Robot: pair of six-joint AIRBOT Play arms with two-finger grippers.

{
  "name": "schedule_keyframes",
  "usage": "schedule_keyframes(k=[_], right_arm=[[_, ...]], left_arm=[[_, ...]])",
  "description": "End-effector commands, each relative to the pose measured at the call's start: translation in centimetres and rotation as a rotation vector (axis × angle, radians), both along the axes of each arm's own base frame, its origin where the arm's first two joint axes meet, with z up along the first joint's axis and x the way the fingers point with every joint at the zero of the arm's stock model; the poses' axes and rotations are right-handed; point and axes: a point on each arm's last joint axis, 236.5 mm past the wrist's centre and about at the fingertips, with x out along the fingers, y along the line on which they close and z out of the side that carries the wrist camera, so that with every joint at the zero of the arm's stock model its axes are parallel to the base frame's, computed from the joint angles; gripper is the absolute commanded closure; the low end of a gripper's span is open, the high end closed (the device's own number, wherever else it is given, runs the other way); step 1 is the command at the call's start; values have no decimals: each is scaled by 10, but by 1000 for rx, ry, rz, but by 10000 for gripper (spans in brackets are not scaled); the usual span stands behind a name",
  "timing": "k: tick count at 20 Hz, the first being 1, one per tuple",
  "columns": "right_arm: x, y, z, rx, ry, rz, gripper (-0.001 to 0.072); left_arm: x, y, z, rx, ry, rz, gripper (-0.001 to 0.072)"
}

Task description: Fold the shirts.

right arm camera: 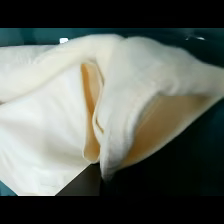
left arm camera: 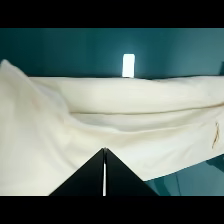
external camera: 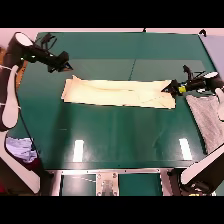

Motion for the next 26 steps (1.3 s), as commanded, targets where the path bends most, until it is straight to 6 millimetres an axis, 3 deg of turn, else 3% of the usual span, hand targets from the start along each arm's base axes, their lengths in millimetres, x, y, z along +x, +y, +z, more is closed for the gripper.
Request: schedule_keyframes(k=[1, 4, 6, 10, 13, 15, 17, 21, 24, 26], right_arm=[[13, 4, 14, -14, -41, 22, 695], [16, 10, 48, -6, -70, 80, 695], [16, 19, 83, -10, -105, 132, 695], [5, 46, 183, -50, -212, 205, 695], [-12, 72, 252, -95, -330, 267, 695], [-25, 89, 286, -108, -404, 295, 695], [-34, 102, 306, -117, -449, 316, 695], [-39, 112, 310, -106, -435, 306, 695], [-35, 116, 308, -93, -420, 278, 694], [-30, 126, 310, -77, -415, 244, 694]], left_arm=[[-6, -43, 2, 8, -48, -96, 683], [-6, -95, -3, 5, -108, -156, 684], [-10, -146, -16, -1, -150, -209, 683], [-34, -256, -62, -15, -216, -305, 684], [-44, -301, -88, -24, -256, -315, 684], [-50, -318, -101, -59, -237, -297, 683], [-57, -336, -107, -150, -184, -263, 683], [-59, -348, -101, -238, -144, -216, 683], [-44, -319, -72, -260, -125, -222, 683], [-34, -273, -39, -269, -96, -246, 683]])
